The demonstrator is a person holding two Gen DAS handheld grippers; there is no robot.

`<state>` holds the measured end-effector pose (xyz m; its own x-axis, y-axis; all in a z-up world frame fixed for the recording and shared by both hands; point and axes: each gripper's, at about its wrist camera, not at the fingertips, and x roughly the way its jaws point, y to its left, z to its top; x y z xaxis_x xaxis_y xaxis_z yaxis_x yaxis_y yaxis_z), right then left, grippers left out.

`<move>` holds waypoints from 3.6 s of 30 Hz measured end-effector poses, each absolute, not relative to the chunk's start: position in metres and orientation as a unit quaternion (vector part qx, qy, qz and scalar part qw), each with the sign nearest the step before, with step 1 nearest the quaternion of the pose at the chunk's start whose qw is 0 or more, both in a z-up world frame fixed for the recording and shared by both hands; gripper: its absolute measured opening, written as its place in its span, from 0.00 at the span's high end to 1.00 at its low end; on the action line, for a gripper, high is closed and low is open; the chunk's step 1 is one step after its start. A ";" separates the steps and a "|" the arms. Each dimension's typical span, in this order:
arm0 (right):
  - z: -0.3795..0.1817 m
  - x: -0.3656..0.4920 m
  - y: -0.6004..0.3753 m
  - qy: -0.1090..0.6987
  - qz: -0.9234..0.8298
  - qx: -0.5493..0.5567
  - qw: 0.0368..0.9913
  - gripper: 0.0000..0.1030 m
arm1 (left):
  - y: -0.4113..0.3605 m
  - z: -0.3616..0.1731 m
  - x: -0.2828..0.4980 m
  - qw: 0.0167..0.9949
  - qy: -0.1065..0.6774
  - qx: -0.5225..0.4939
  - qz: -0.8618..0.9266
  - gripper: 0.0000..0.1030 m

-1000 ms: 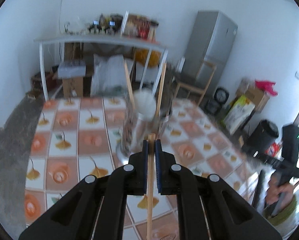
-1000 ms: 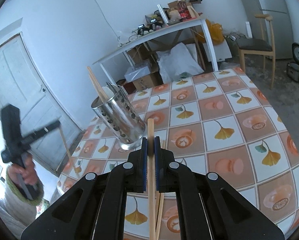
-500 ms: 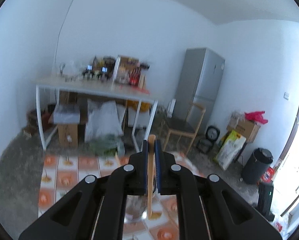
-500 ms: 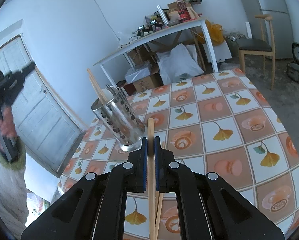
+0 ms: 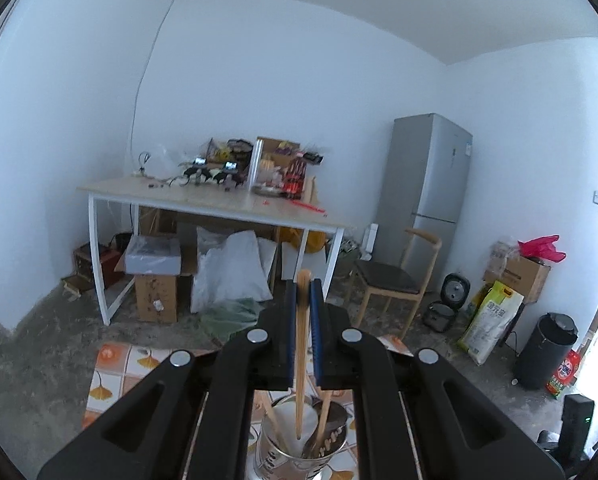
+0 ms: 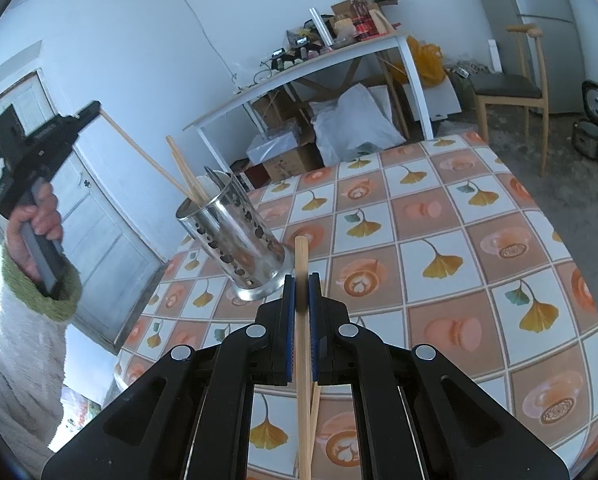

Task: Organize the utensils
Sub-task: 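Lower the chopstick into the steel holder with the left tool, then open the left tool to release the chopstick while the right tool holds its chopstick, then lower the held wooden chopstick into the steel holder and open the right tool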

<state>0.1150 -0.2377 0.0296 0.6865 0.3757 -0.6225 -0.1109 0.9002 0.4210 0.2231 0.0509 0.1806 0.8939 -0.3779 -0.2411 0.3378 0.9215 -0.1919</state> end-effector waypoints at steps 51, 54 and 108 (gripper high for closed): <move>0.114 0.138 -0.215 0.297 0.206 0.158 0.919 0.96 | 0.084 0.096 0.211 0.953 0.239 -0.101 -0.155 0.42; 0.140 0.153 -0.202 0.271 0.230 0.148 0.923 0.96 | 0.098 0.088 0.195 0.953 0.245 -0.108 -0.141 0.35; 0.081 0.283 -0.010 0.309 0.304 -0.152 0.888 0.93 | 0.142 0.018 0.144 0.939 0.311 -0.115 -0.087 0.16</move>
<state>0.2827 -0.0104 0.0809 0.6242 0.4462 -0.6413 -0.6345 0.7685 -0.0829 0.1445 0.1417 0.0180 0.7908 -0.2358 -0.5648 0.0928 0.9583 -0.2702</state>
